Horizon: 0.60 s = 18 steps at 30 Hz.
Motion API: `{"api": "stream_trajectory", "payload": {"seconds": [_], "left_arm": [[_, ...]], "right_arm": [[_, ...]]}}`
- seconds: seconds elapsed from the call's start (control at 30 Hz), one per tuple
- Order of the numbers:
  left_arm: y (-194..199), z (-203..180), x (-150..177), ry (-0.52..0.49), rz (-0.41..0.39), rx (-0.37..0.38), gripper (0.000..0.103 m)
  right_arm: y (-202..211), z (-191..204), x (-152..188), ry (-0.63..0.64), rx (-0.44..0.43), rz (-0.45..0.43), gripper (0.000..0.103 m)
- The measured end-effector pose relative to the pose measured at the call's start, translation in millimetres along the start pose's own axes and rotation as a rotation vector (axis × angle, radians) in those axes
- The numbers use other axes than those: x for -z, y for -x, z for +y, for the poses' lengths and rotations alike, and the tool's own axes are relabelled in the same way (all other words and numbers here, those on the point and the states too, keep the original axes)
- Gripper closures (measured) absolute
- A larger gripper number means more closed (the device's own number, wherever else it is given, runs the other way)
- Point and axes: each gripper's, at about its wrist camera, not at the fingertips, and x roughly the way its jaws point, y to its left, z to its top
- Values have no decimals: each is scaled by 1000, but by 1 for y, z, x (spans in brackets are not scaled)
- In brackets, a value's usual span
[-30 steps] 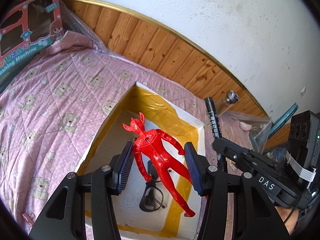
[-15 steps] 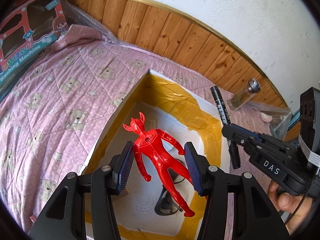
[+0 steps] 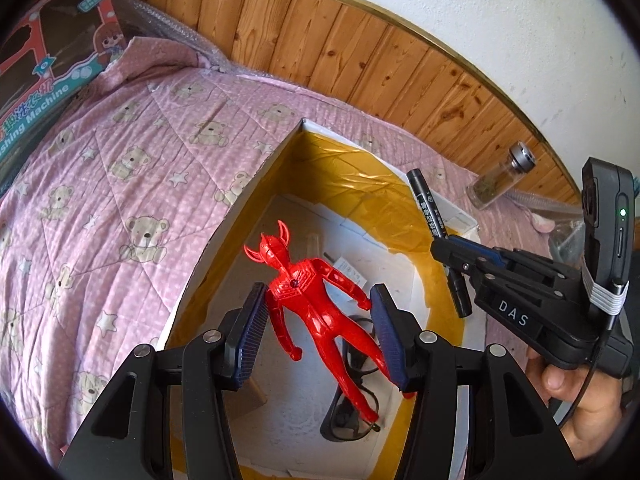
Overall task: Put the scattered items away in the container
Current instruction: 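Lower the red figure and marker into the box and open both tools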
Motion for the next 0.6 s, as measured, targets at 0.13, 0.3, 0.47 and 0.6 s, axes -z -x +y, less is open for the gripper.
{"api": "stream_trajectory", "payload": {"seconds": [0.13,0.3,0.47,0.6], "left_arm": [[-13,2,3,-15,36,-30,48],[-5,9,8,8,35,-21,48],[22,12,11,52,-8,14,48],[42,4,18,40,-24,28,48]], "right_arm": [[-9,-9,0,-11,28,11,80],[10,-7,15,-23,-14,-19,80],[38,1,38,-47,-91,-51,80],[60,6,61,-81,-161,-75,79]]}}
